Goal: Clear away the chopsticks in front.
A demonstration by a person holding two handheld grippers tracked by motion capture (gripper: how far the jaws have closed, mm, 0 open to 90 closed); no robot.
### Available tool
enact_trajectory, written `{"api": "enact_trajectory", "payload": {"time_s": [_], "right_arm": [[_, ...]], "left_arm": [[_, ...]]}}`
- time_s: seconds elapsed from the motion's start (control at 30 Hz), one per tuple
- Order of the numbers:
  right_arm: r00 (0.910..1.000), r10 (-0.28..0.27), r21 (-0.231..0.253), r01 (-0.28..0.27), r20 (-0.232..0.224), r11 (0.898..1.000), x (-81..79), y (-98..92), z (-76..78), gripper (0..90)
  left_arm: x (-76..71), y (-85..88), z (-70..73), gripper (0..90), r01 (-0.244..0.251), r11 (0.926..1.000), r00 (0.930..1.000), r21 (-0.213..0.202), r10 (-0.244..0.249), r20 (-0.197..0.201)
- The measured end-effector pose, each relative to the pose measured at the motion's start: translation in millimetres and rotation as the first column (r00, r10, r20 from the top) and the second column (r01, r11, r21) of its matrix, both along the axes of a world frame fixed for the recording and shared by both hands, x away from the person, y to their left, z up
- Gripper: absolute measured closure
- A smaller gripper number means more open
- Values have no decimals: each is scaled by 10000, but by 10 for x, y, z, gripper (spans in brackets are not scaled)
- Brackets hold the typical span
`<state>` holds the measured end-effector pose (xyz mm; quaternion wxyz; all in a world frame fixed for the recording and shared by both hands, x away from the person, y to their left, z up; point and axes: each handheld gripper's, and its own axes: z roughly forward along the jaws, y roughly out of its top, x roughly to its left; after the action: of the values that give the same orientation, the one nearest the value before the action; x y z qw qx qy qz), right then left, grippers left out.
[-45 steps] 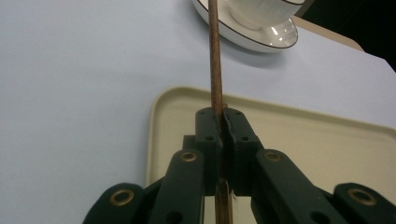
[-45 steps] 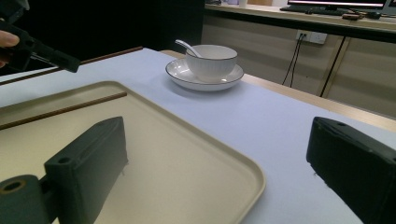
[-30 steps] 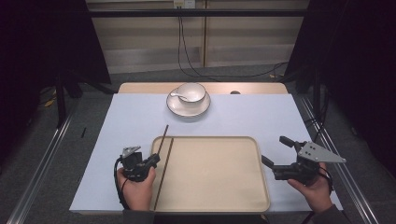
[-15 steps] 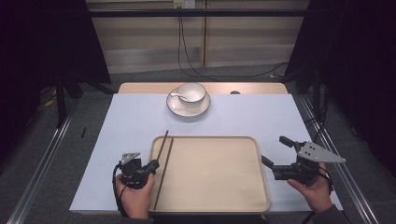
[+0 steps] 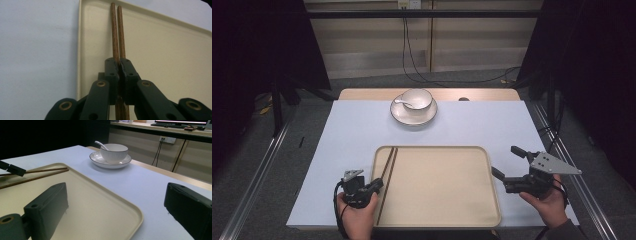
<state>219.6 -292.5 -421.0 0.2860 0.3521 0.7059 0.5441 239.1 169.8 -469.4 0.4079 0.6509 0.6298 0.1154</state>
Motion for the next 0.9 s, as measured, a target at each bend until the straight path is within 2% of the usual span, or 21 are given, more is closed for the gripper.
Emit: {"api": "enact_trajectory", "payload": {"time_s": [0.17, 0.2, 0.53, 0.6, 0.7, 0.83, 0.9], "right_arm": [[10000, 50, 10, -50, 4, 10000, 0, -1, 0, 46], [10000, 6, 1, -6, 13, 10000, -1, -1, 1, 46], [10000, 72, -113, -72, -24, 9999, 4, -2, -4, 46], [10000, 75, -103, -75, -16, 9999, 5, -2, -3, 46], [10000, 48, -108, -48, -22, 9999, 3, -2, -3, 46], [10000, 74, -118, -74, -22, 9999, 3, -2, -3, 46], [10000, 83, -113, -83, -31, 9999, 2, -1, -3, 46]], "left_arm": [[12, -18, -17, 852, 86, 9999, 9999, 150, -84, -102], [14, -26, -20, 853, 76, 10000, 9998, 23, -76, -196], [27, -61, -57, 846, 168, 9998, 9993, 124, -164, -334], [30, -61, -56, 844, 221, 9996, 9993, 202, -215, -313], [35, -65, -69, 838, 270, 9996, 9992, -12, -270, -278], [39, -71, -64, 826, 276, 9995, 9993, 169, -272, -262], [42, -69, -64, 812, 303, 9995, 9993, 119, -300, -235]]}}
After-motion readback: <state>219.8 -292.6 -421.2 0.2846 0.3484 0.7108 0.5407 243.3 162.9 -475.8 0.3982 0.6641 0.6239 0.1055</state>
